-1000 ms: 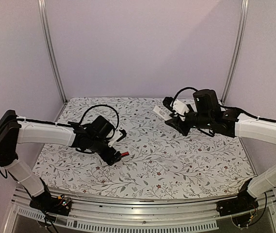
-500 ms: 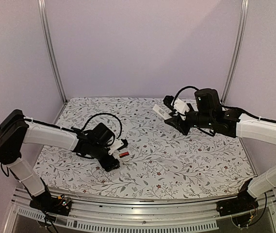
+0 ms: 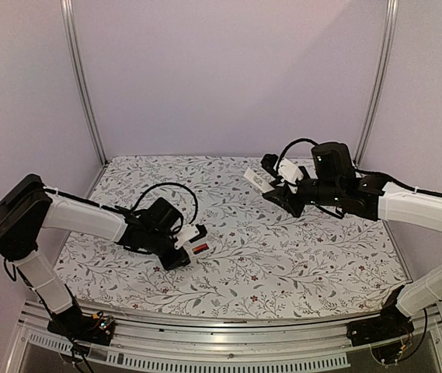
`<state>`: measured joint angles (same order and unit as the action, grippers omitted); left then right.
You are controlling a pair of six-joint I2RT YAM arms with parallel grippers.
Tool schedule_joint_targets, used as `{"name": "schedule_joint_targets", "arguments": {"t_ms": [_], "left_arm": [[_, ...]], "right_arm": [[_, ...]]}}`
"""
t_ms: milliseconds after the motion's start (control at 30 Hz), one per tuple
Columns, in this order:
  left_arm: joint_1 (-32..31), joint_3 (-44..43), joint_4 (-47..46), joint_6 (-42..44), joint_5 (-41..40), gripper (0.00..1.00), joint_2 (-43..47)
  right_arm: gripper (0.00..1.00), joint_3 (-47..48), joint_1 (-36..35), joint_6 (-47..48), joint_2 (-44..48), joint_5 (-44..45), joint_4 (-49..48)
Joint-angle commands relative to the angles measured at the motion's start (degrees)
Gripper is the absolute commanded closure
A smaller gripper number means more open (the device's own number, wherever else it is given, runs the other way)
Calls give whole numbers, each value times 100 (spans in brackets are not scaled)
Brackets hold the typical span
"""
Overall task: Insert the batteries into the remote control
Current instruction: Move the remote control without the battery cover to the center of the board.
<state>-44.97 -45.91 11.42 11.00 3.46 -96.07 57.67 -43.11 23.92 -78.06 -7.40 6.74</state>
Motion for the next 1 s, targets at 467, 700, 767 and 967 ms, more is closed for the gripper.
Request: {"name": "schedule_joint_targets", "arguments": {"t_ms": [467,700,767,967], "left_arm": [[-1441,-406,-204,928,996,71,-601],[-1772,-772,-169,1312,926,55,-1000],[-1779,-752,-164,1325,833,42,-857],[-1781,-647,-101,1241,351,22,-60]], "right_arm": [[84,-80,-13,-136,368,-132,98],[84,-84,-9,-220,438,-161,336],[84,-76,-13,-236,474,-184,389],[84,32,-12,-248,381,-449,569]]}}
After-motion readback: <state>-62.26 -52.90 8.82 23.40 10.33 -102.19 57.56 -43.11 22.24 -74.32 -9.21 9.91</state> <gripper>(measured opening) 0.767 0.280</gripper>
